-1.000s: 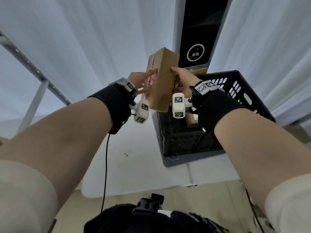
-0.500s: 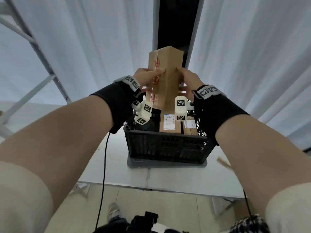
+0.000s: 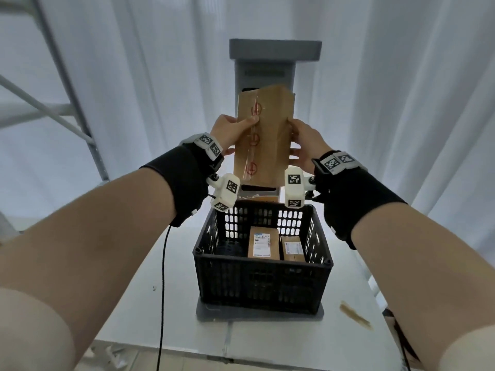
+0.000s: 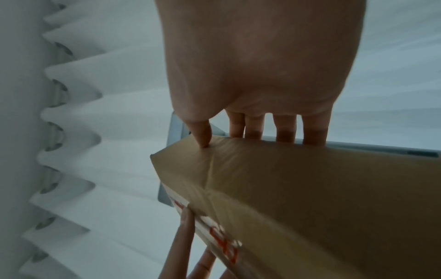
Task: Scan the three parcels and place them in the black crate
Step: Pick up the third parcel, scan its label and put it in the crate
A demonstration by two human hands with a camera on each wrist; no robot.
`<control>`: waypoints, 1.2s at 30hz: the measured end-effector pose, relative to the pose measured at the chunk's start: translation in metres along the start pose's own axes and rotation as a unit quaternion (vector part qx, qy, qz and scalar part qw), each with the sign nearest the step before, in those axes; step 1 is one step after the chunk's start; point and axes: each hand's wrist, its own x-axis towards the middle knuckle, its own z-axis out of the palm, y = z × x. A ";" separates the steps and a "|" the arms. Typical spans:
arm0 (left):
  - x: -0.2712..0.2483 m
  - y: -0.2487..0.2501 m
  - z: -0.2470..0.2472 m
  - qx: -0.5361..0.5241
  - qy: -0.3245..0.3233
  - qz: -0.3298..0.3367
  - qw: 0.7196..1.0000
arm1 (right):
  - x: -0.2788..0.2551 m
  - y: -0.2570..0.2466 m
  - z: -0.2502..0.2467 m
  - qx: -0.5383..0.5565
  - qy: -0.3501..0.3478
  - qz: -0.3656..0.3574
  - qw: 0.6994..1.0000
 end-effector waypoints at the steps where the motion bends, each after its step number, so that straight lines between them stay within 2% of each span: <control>1: -0.001 0.009 -0.003 -0.004 -0.001 0.006 1.000 | -0.003 -0.008 0.001 0.003 -0.002 -0.007 1.000; 8: -0.011 0.053 -0.027 -0.023 -0.054 0.058 0.997 | -0.016 -0.054 0.021 0.043 0.015 -0.060 0.997; 11: -0.015 0.066 -0.036 -0.011 -0.055 0.079 0.995 | -0.019 -0.065 0.025 0.032 0.014 -0.071 0.997; 15: -0.013 0.075 -0.048 0.026 -0.026 0.113 0.993 | -0.022 -0.075 0.025 -0.003 0.020 -0.085 0.996; 19: -0.008 0.080 -0.054 0.011 0.002 0.114 0.993 | -0.024 -0.078 0.029 -0.032 0.035 -0.114 0.992; 25: -0.006 0.085 -0.058 0.009 0.018 0.124 0.992 | -0.038 -0.088 0.041 -0.032 0.044 -0.112 0.992; 31: -0.005 0.088 -0.061 -0.038 -0.013 0.144 0.989 | -0.048 -0.092 0.046 -0.047 0.076 -0.141 0.986; 36: -0.008 0.088 -0.065 -0.061 -0.043 0.144 0.987 | -0.054 -0.091 0.056 -0.032 0.089 -0.134 0.986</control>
